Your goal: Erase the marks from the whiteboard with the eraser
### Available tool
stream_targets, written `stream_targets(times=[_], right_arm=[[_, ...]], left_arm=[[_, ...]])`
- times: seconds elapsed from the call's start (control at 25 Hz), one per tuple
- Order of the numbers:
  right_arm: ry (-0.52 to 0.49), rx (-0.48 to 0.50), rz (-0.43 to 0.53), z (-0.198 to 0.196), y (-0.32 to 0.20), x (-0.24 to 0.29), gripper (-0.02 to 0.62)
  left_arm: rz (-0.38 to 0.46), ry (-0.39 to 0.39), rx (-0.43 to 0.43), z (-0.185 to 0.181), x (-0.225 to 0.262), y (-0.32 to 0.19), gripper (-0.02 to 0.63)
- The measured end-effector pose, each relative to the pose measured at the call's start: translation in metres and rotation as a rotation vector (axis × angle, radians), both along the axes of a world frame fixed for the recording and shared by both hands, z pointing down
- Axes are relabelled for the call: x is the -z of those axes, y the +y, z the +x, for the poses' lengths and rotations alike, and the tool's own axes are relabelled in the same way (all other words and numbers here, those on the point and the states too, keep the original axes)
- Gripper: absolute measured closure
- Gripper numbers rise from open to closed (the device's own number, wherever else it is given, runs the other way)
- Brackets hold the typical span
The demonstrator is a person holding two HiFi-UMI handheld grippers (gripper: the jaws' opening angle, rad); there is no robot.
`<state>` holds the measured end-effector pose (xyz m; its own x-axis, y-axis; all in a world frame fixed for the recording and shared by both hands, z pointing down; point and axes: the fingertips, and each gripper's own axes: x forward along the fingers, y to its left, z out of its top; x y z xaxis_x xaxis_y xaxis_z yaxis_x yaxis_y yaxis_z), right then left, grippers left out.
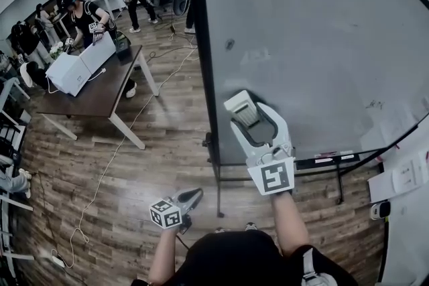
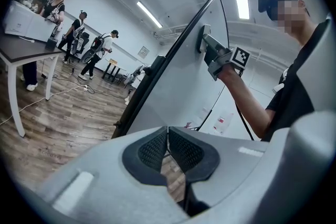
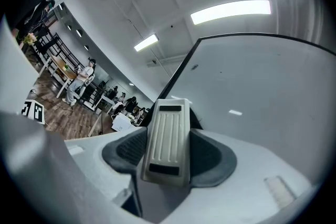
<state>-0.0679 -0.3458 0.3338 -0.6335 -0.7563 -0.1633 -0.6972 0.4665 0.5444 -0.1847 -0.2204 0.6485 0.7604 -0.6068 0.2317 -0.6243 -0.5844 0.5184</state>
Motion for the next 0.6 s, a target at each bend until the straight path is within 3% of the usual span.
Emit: stream_targets(times=[0.4, 0.6], right_arm=[[0.026, 0.127, -0.040, -0.060, 0.004, -0.020, 0.341], [0.033, 0.156, -0.053, -0.066, 0.004, -0.028, 0.341]], left_arm=[[-0.013, -0.008, 0.053, -0.016, -0.003, 0.001, 0.588], [-0.022, -0.014, 0.071, -0.020, -0.006, -0.001, 0.588]])
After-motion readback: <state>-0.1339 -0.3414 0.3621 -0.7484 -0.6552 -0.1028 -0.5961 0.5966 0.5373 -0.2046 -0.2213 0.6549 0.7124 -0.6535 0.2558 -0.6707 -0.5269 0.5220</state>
